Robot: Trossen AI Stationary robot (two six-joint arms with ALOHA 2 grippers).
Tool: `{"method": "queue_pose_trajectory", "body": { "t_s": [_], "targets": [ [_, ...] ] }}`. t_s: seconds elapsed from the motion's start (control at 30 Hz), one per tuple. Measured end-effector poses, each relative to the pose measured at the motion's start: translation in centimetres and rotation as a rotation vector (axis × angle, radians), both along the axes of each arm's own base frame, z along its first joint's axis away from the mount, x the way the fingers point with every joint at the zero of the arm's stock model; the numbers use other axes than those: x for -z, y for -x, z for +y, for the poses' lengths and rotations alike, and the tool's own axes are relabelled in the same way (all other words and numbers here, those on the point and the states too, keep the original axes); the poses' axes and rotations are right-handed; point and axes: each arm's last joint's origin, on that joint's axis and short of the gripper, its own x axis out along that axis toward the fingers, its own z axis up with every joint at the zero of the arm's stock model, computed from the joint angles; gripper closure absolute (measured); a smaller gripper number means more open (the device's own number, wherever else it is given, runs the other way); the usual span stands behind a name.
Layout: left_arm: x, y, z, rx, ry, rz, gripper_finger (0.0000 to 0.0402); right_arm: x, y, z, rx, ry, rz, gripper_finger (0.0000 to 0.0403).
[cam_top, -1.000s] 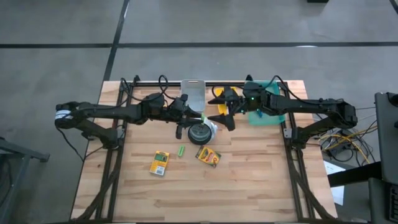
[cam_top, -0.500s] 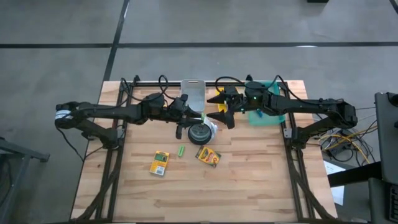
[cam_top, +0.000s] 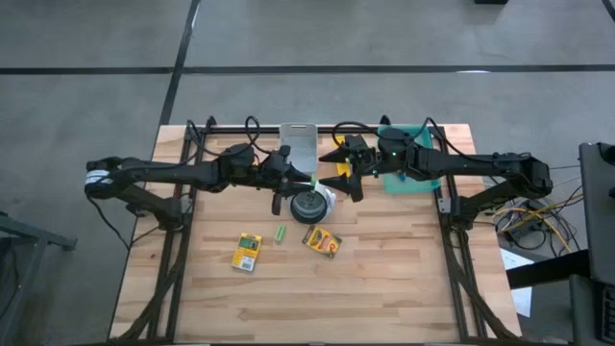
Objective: Pick & Place School Supplies
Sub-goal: Put the green eraser into the yellow bin
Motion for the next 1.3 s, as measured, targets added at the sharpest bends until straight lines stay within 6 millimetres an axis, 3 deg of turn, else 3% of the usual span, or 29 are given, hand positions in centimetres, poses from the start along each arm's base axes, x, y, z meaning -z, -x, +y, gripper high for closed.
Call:
{"method": "queue_pose_trajectory", "body": {
  "t_s": [0.87,1.3],
  "targets": [
    [0.0,0.0,0.0,-0.008,-0.02,-0.002,0.0316,-0.4,-0.3,1.2,-0.035,-0.036,-0.038,0.0021],
    [0.0,0.0,0.1,-0.029,-0.021,-0.005,0.0316,1.1,-1.5,1.6,-0.056,0.125,-0.009,0.0021]
  ]
}}
